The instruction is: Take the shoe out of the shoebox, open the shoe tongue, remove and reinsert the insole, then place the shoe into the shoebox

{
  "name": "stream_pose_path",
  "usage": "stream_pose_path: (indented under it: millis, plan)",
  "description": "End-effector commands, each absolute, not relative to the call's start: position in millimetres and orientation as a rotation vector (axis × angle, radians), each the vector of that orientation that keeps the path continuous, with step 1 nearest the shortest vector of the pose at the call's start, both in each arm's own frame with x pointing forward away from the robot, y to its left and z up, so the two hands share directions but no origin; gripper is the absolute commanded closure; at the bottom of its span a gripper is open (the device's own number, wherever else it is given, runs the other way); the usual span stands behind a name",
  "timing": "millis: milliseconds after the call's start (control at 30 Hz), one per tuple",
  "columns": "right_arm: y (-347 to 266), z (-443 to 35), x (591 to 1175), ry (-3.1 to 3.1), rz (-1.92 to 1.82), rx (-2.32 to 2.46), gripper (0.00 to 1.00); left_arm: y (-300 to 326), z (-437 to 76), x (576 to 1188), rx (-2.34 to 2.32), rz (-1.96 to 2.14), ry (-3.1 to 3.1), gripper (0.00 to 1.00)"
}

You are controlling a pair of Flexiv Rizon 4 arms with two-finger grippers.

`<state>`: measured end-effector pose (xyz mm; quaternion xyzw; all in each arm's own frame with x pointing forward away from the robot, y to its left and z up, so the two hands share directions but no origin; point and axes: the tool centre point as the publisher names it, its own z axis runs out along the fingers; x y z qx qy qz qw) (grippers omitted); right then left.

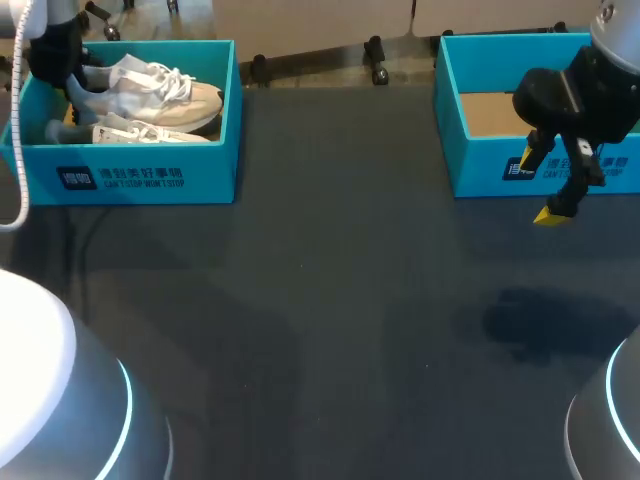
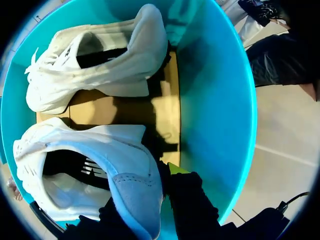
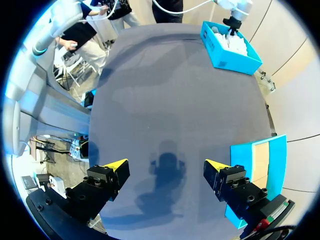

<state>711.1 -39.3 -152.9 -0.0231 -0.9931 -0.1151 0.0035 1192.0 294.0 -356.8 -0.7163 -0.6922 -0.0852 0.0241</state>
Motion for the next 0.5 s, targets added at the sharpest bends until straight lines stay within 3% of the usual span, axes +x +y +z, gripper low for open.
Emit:
stream_pose_path:
  millis: [33, 500]
  plan:
    - [-38, -153, 713, -3.111, -0.354, -0.074, 0.00, 295, -364, 1207, -2.193, -0.258, -2.141, 1.00]
    - [-38, -153, 713, -3.111, -0.354, -0.074, 0.00, 298, -376, 1204, -2.137, -0.270, -2.142, 1.00]
